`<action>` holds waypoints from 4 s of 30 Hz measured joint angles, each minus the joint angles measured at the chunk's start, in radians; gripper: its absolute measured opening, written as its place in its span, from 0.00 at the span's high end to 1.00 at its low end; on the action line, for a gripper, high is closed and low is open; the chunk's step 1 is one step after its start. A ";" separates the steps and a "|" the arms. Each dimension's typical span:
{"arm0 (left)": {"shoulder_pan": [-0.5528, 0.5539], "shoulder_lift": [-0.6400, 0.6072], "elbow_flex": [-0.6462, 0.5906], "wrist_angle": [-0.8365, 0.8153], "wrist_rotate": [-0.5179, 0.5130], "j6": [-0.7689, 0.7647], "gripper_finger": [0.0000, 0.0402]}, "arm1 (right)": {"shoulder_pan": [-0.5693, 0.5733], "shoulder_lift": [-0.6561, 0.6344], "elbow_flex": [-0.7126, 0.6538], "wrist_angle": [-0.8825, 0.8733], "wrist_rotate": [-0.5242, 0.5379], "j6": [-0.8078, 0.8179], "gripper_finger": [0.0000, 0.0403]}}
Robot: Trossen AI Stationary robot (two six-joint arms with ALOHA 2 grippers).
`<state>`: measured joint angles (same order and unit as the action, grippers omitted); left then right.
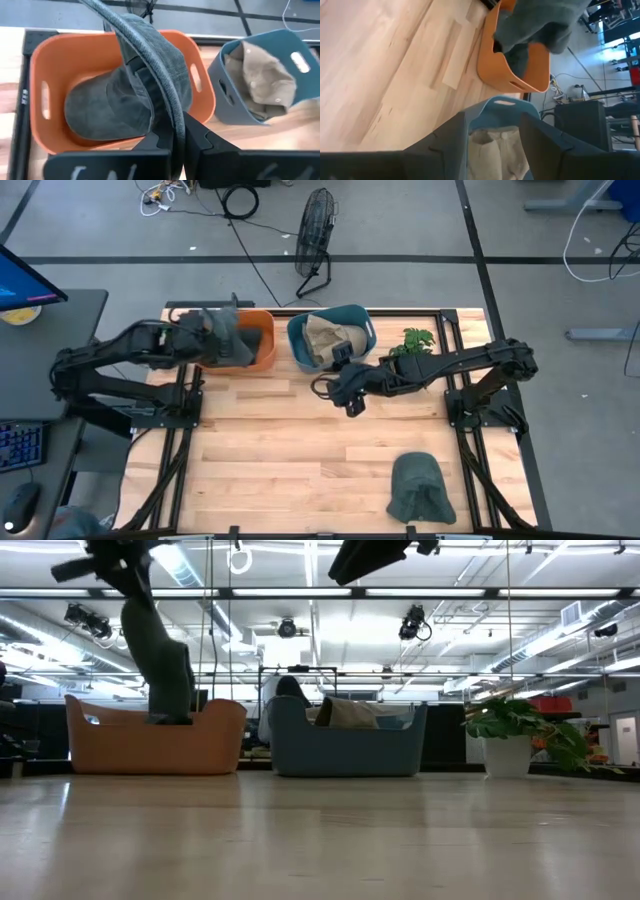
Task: Pick & Place hat
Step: Put the top gray cap into the orange bin
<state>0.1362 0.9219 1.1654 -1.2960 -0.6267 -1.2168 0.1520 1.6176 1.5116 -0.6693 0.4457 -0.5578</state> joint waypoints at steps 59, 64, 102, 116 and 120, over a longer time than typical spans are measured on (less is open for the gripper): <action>0.403 -0.070 -0.289 0.299 0.333 0.233 0.69 | -0.002 0.000 -0.001 0.018 -0.019 0.052 0.53; 0.381 -0.039 -0.376 0.422 0.528 0.234 0.93 | -0.002 0.000 -0.001 0.018 -0.019 0.052 0.53; 0.644 0.265 -0.372 0.401 0.417 0.494 1.00 | -0.002 0.000 -0.001 0.018 -0.019 0.078 0.53; 0.797 0.265 -0.372 0.524 0.425 0.613 1.00 | -0.026 0.000 -0.001 0.018 -0.017 0.069 0.53; 0.817 0.267 -0.371 0.536 0.429 0.615 1.00 | -0.041 0.000 -0.001 0.019 -0.016 0.079 0.53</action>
<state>0.9530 1.1890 0.7944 -0.7599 -0.1977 -0.6022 0.1112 1.6176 1.5105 -0.6506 0.4296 -0.4789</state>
